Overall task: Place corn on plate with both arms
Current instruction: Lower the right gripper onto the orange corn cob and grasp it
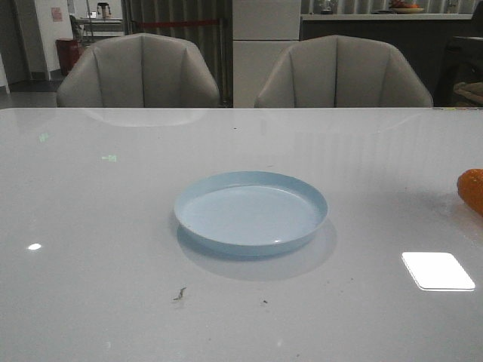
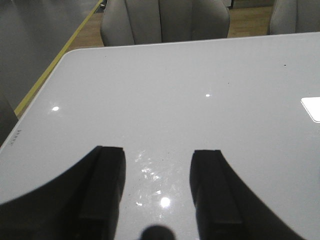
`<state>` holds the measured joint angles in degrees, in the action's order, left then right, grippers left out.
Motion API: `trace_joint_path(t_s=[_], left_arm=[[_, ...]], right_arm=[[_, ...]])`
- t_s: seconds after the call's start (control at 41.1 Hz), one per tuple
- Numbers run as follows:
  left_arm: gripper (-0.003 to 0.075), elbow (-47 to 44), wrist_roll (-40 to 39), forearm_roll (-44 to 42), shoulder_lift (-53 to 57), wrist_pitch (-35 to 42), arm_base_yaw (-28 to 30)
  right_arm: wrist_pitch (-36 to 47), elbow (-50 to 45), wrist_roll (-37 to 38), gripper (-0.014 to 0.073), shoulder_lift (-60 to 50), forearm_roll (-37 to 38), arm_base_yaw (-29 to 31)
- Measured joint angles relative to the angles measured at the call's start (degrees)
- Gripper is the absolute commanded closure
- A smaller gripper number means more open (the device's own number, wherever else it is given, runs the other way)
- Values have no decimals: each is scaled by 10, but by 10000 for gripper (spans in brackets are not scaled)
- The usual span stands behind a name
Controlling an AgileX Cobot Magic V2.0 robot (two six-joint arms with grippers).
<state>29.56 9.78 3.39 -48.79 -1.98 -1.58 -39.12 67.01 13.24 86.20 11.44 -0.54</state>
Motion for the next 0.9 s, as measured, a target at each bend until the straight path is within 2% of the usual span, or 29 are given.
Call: trace_joint_path(t_s=[0.219,0.487,0.755,0.828,0.901], left_arm=[[344,-1,0,0,0,-13,0],[344,-1,0,0,0,-28,0],[344,-1,0,0,0,-43,0],[344,-1,0,0,0,-46,0],[344,-1,0,0,0,-46,0]], right_arm=[[-18,73,16,22,118,24,0],[-18,77,16,22,223,12,0],[13,80,16,27,263,5,0],[15,80,16,64,268,4,0],[16,80,16,146,271,3,0]])
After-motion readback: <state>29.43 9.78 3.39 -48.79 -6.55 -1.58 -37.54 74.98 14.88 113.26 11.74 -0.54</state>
